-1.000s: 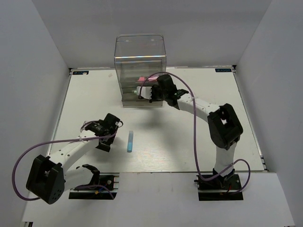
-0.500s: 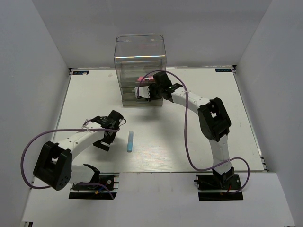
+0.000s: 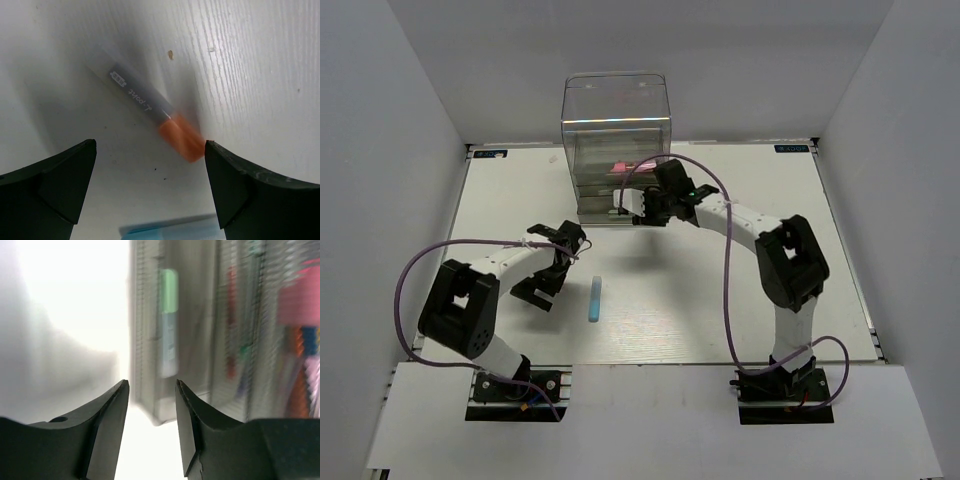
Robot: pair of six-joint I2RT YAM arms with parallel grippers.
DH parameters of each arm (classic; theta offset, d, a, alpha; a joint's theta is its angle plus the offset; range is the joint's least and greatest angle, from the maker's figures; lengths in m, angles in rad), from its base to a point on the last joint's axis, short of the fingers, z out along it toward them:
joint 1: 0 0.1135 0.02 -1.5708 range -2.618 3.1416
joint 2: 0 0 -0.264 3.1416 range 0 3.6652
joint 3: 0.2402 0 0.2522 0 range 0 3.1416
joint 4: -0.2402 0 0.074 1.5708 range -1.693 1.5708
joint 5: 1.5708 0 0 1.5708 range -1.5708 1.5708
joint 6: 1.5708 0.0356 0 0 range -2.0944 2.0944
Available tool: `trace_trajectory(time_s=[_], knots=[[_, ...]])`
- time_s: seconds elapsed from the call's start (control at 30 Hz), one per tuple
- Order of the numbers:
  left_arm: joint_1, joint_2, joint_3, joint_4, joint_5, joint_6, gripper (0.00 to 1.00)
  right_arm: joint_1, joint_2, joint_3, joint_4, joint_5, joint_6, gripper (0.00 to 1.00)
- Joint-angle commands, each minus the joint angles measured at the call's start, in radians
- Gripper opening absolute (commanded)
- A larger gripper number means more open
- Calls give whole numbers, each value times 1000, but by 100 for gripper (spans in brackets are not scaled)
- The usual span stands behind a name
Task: Sort the stationery into containers
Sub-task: Place the pen in the drawer, then pick up the pen from the center of the board.
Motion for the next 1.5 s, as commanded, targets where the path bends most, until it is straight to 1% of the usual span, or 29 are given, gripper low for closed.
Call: trace_trajectory(time_s=[0.0,0.17,0.33,0.43,0.47,0.5,0.53,0.63,0.67,0.8,0.9,0.97,1.03,1.1,1.17,1.23,1.43,1.47], knots=[[43,12,22,6,21,-46,99,-7,-136,-105,35,-67,79,48],[78,63,57,51,55,-64,99,-13,-240,-247,60,-87,123,48],[107,98,27,134,125,-75,99,-16,-298,-326,81,-101,159,48],[118,98,-34,193,165,-86,91,-28,-318,-350,87,-112,183,48],[118,82,-72,208,165,-86,79,-30,-321,-353,83,-123,188,48],[127,69,-93,225,177,-96,72,-31,-332,-364,86,-126,194,48],[127,57,-134,255,177,-107,56,-31,-335,-364,87,-135,206,48],[136,-3,-203,309,190,-118,37,-45,-352,-373,87,-144,226,48],[145,-13,-215,320,190,-118,26,-44,-355,-378,86,-150,244,48],[145,-64,-226,343,190,-109,9,-47,-380,-407,86,-163,254,48],[136,-95,-179,392,190,-40,1,-54,-400,-427,83,-157,261,50],[122,-95,-124,392,209,-9,0,-56,-417,-442,86,-150,271,50],[122,-95,-72,401,236,-9,0,-64,-429,-452,94,-144,277,50],[113,-95,-51,430,318,-9,0,-65,-439,-458,92,-146,288,50],[113,-95,-28,475,360,-9,0,-70,-443,-464,95,-144,294,50],[113,-58,13,484,400,-20,0,-74,-449,-465,100,-144,297,50],[84,46,186,503,429,-38,0,-87,-461,-478,104,-135,300,50],[84,66,235,503,429,-38,0,-88,-466,-481,103,-135,300,50]])
